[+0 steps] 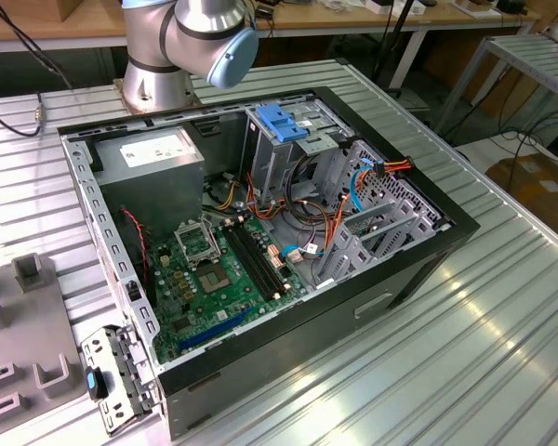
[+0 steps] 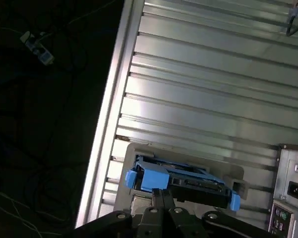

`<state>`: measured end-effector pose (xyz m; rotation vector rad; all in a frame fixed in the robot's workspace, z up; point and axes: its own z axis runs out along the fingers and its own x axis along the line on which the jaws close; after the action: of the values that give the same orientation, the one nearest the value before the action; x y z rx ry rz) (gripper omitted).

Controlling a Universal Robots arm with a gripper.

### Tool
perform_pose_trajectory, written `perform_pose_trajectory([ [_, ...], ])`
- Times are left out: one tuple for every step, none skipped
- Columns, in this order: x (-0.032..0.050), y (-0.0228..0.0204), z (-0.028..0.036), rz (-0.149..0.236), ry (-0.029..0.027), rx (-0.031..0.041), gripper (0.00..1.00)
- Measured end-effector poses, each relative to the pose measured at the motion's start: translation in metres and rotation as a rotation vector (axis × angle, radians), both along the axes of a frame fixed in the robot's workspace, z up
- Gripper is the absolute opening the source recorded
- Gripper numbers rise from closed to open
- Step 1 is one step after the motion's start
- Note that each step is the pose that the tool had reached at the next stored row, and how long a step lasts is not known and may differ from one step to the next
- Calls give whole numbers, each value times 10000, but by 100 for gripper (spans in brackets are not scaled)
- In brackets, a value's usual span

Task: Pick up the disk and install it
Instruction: 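Pick up the disk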

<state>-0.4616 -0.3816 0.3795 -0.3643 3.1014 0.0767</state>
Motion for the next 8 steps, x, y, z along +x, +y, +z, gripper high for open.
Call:
perform_pose_trajectory([
  [0, 0, -5, 246, 0, -4, 11],
  [0, 0, -13, 530, -1, -9, 11],
  [0, 0, -27, 1031, -1, -23, 11],
  [0, 0, -33, 1238, -1, -29, 11],
  [0, 0, -38, 1413, -1, -34, 11],
  [0, 0, -44, 1591, -1, -38, 11],
  [0, 0, -50, 1783, -2, -42, 11],
  [0, 0, -58, 2067, -2, -48, 11],
])
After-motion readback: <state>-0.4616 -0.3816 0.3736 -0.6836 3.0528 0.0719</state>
